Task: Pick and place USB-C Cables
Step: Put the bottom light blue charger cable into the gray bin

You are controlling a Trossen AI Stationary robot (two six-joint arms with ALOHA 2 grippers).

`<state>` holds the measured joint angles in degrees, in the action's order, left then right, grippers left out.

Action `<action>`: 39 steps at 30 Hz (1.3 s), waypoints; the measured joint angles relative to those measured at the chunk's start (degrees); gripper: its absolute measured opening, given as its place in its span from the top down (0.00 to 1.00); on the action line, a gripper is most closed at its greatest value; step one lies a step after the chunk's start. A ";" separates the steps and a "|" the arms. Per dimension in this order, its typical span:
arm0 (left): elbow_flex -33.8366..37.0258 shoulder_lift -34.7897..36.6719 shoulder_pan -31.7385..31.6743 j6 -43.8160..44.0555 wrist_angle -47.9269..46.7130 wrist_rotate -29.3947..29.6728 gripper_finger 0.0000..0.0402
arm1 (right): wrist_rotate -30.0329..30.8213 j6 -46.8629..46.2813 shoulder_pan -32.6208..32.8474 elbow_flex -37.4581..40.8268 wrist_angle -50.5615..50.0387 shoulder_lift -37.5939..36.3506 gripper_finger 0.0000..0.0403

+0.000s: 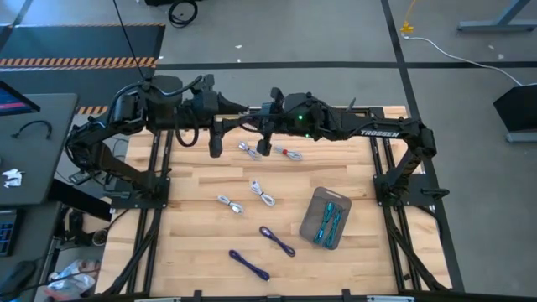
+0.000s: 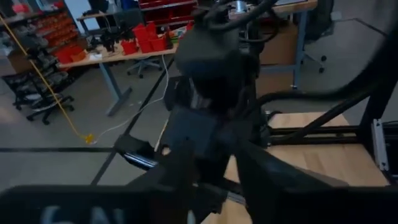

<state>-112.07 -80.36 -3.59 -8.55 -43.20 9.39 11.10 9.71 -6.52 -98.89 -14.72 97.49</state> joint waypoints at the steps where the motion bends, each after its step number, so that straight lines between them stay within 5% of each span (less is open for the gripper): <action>1: 0.00 0.00 -0.01 -0.52 0.12 0.03 0.65 | 0.29 -0.51 -0.47 0.00 -1.89 -0.03 0.95; 7: -0.02 0.00 -0.16 0.88 -9.94 0.25 0.55 | -1.01 -6.01 -2.46 0.04 -22.89 -3.51 0.95; 17: -0.02 -2.37 -0.48 10.97 -33.42 8.17 0.60 | -9.18 -24.72 3.11 0.00 -52.95 -8.79 0.95; 23: -0.03 -4.65 -1.40 10.94 -35.08 15.11 0.63 | -9.40 -32.66 10.06 0.03 -59.84 -7.29 0.95; 32: -0.09 -6.51 -4.42 15.55 -38.55 15.54 0.65 | -9.38 -47.01 19.11 7.02 -62.61 -6.62 0.95; 39: -0.02 -6.98 -5.04 16.89 -41.07 15.46 0.65 | -9.31 -49.55 24.09 15.21 -59.90 -6.64 0.95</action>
<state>-112.09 -87.34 -8.62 8.34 -84.27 24.85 1.79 -39.84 17.56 -83.68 -74.62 90.85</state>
